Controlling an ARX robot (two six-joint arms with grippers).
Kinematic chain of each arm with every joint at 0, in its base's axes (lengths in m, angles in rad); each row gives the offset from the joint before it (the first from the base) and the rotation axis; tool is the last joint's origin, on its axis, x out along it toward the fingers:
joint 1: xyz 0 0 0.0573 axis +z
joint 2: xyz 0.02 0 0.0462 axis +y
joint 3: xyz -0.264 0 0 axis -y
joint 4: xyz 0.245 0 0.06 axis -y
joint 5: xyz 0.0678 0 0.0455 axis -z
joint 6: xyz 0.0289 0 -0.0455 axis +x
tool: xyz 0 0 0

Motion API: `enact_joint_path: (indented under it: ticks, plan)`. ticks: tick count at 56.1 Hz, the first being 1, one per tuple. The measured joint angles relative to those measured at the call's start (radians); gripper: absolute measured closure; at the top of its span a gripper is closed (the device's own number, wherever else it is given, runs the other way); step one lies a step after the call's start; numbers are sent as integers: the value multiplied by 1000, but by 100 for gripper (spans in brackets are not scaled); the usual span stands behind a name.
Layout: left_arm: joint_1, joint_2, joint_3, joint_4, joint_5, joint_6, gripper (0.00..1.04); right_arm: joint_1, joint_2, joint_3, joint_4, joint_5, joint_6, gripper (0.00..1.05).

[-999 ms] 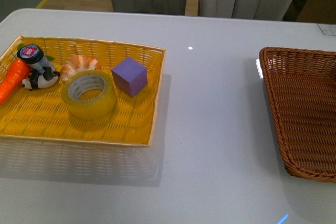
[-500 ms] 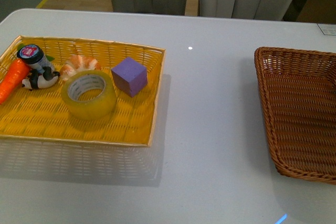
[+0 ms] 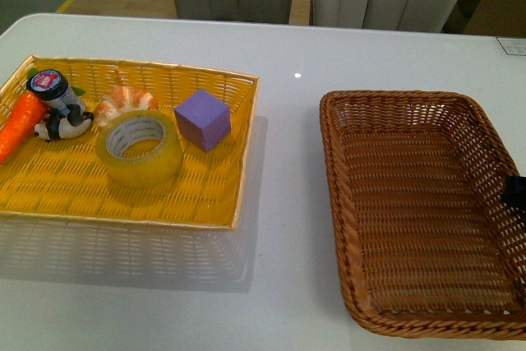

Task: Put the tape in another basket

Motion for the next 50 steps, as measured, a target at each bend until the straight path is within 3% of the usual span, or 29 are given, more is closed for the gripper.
enact_joint_path:
  ticks: [11, 27, 39, 50]
  plan:
    - [0, 0, 0, 0, 0, 0, 9, 122, -14, -22, 13, 52, 132, 99]
    - [0, 0, 0, 0, 0, 0, 9, 225, -14, -26, 13, 94, 238, 99]
    - [0, 0, 0, 0, 0, 0, 9, 203, -46, -60, 38, 96, 231, 63]
    - [0, 0, 0, 0, 0, 0, 9, 127, -208, -132, 89, 57, 184, 33]
